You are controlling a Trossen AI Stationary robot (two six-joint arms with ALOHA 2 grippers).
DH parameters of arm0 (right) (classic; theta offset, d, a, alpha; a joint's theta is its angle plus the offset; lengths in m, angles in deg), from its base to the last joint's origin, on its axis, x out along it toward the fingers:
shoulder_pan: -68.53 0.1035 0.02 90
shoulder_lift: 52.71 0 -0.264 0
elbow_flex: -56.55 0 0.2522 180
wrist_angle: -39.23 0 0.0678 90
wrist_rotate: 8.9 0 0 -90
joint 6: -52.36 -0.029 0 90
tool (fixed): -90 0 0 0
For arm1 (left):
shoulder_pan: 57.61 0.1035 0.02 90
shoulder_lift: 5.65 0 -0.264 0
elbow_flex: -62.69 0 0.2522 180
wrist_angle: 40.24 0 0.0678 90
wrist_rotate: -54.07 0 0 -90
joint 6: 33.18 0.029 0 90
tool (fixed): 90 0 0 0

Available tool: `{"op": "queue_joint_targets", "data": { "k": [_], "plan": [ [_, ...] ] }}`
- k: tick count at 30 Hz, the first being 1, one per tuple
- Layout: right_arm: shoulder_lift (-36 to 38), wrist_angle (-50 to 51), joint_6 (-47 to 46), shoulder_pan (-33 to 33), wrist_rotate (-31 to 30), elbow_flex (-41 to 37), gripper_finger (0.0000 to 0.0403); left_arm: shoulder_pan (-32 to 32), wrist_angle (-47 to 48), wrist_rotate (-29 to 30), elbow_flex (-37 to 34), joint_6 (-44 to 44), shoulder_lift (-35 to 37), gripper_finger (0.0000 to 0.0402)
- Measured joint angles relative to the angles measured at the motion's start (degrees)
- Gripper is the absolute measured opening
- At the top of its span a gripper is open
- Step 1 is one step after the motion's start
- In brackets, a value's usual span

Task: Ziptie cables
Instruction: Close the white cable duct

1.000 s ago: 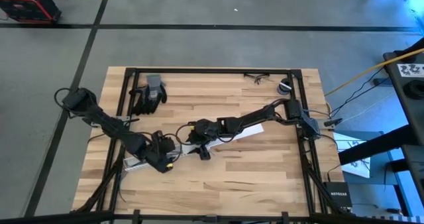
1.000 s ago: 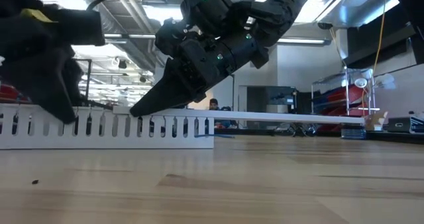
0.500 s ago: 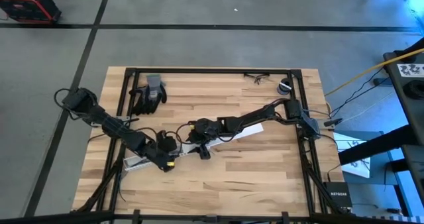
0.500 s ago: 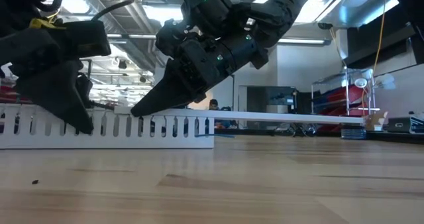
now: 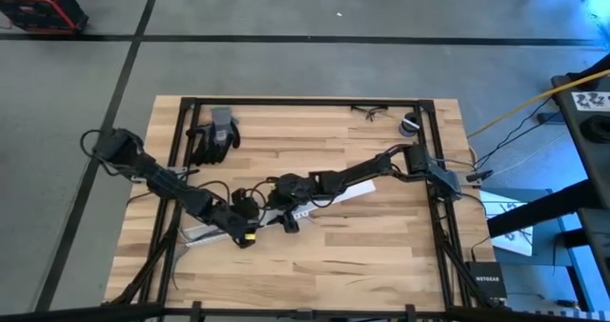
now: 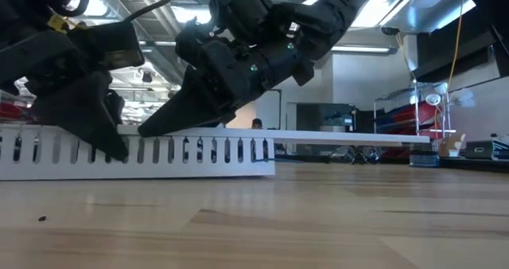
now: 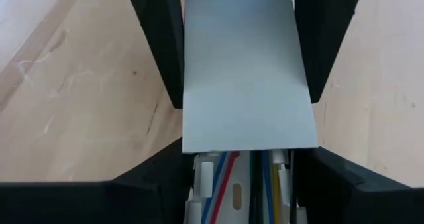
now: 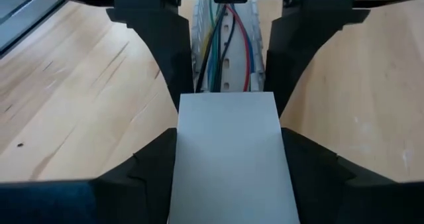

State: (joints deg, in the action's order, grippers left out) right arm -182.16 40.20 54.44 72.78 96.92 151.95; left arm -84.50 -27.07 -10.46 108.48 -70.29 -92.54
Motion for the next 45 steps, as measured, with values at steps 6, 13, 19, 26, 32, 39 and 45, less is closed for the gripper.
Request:
{"op": "queue_joint_targets", "data": {
  "k": [6,13,19,26,32,39,45],
  "plan": [
    [0.09,2.01,1.00,-0.48,-0.08,0.22,0.0223,0.27,0.08,-0.02,0.39,-0.47,0.02,0.0217],
    [-0.08,1.40,1.10,-1.01,-2.65,0.48,0.0223,0.90,8.79,0.84,4.32,-2.52,0.81,0.0290],
    [-0.09,1.90,1.19,-0.96,-2.48,0.49,0.0223,-0.03,23.48,-0.40,11.14,-4.49,3.69,0.0306],
    [-0.09,2.07,1.21,-0.99,-2.26,0.42,0.0223,-4.68,35.57,0.19,13.81,-9.61,6.64,0.0304],
    [-0.09,2.05,1.22,-1.01,-2.12,0.37,0.0223,-10.29,36.80,6.92,13.79,-12.22,6.69,0.0304],
    [-0.09,1.98,1.23,-1.01,-1.89,0.33,0.0223,-10.84,37.01,7.41,10.87,-16.68,6.69,0.0304],
    [-0.09,1.89,1.28,-1.01,-1.82,0.29,0.0223,-9.86,29.43,6.13,5.37,-16.97,6.69,0.0304]
  ]
}}
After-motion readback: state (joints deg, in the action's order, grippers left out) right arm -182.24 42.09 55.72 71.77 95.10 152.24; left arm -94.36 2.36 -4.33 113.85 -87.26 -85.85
